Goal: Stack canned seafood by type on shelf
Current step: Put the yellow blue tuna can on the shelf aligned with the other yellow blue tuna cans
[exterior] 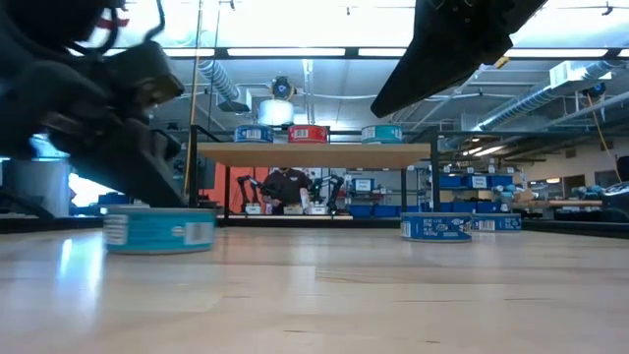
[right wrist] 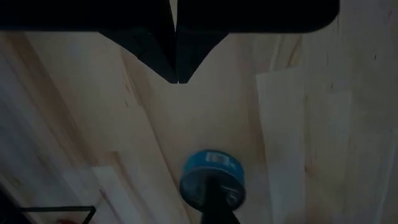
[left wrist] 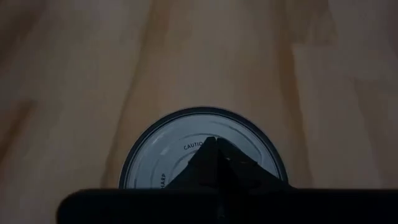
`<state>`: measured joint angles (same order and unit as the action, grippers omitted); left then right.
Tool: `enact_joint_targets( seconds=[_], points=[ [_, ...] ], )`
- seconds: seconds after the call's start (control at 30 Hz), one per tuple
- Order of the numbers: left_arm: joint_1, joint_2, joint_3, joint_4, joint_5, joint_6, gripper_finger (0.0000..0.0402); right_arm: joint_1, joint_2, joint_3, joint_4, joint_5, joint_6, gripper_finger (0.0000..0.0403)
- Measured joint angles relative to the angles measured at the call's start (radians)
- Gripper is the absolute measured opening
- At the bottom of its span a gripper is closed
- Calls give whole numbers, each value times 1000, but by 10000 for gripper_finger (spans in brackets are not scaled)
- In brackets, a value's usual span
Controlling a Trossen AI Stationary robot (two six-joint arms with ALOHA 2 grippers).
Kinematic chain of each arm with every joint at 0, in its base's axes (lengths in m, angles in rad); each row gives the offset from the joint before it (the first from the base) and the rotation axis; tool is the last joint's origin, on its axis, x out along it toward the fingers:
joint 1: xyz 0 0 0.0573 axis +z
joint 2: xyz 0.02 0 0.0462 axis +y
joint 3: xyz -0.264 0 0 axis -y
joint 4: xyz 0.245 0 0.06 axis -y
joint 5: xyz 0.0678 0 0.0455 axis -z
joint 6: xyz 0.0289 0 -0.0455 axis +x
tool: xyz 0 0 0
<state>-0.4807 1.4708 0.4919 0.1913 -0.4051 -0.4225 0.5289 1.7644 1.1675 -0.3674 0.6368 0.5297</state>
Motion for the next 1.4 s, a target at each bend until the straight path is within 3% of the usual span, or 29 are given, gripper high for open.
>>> enact_joint_targets(
  seconds=[0.37,0.57,0.67,0.83,0.93,1.2,1.4],
  points=[
    [110,176,17,371,140,155,5,0,0,0,5,-1,2,7],
    [118,167,136,286,227,265,5,0,1,0,28,-16,35,7],
    [115,101,160,194,217,326,5,-3,17,0,126,-121,43,11],
    [134,-26,58,177,57,343,5,-15,94,-6,358,-232,-175,19],
    [151,-81,-47,303,58,368,5,-42,151,-6,468,-277,-266,12],
    [220,-42,-214,491,69,362,5,-119,226,12,464,-349,-265,7],
    [245,39,-190,533,91,367,5,-152,314,42,454,-406,-268,6]
  ],
)
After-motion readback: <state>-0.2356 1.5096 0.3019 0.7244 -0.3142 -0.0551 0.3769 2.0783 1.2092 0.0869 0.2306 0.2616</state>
